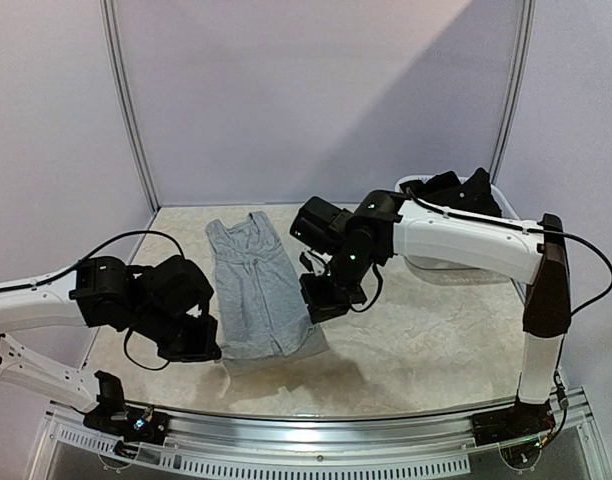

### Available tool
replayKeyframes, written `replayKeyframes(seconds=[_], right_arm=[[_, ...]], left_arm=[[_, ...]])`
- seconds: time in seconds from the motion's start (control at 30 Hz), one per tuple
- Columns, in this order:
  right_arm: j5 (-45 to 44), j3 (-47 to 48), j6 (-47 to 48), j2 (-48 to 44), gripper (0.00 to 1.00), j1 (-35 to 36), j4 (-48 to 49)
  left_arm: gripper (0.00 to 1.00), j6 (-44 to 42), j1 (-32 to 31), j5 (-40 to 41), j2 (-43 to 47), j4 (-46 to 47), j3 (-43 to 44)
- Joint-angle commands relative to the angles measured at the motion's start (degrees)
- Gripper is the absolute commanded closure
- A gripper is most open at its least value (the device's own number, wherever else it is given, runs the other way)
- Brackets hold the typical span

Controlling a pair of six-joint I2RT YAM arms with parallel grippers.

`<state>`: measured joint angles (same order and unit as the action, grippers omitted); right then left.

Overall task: Fold and stack the mixed laundry pile
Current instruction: Fold the rectangle-folded tank top at the center of the board.

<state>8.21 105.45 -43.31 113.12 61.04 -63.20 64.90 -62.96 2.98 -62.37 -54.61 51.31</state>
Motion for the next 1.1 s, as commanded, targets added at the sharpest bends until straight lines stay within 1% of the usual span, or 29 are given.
replayKeyframes(seconds=[0.0,0.2,0.37,0.73,0.93,1.07], right_arm=[[-1.2,5.2,3.4,3.7,1.00,-3.0,-2.5],[0.2,10.8,5.8,7.7,1.00,-6.2,-2.7],[2.2,15.5,7.8,11.1,1.00,-8.4,-2.5],[6.0,20.9,10.6,18.7,1.00,-11.4,-1.2],[6.9,24.0,11.7,22.2,1.00,-12.6,-0.6],[7.7,24.4,12.1,24.0,1.00,-13.4,0.3]], left_arm=[[0.97,-6.0,5.8,-1.0,-1.3,-1.0,1.6],[0.97,-13.5,13.8,-3.3,-7.1,-0.4,4.9],[0.97,-18.1,18.5,-4.8,-12.7,0.0,8.1],[0.98,-25.2,24.3,-6.6,-21.7,1.4,11.5],[0.98,-27.3,26.4,-6.7,-25.5,2.2,12.5],[0.98,-28.6,27.9,-7.9,-28.0,3.4,12.5]])
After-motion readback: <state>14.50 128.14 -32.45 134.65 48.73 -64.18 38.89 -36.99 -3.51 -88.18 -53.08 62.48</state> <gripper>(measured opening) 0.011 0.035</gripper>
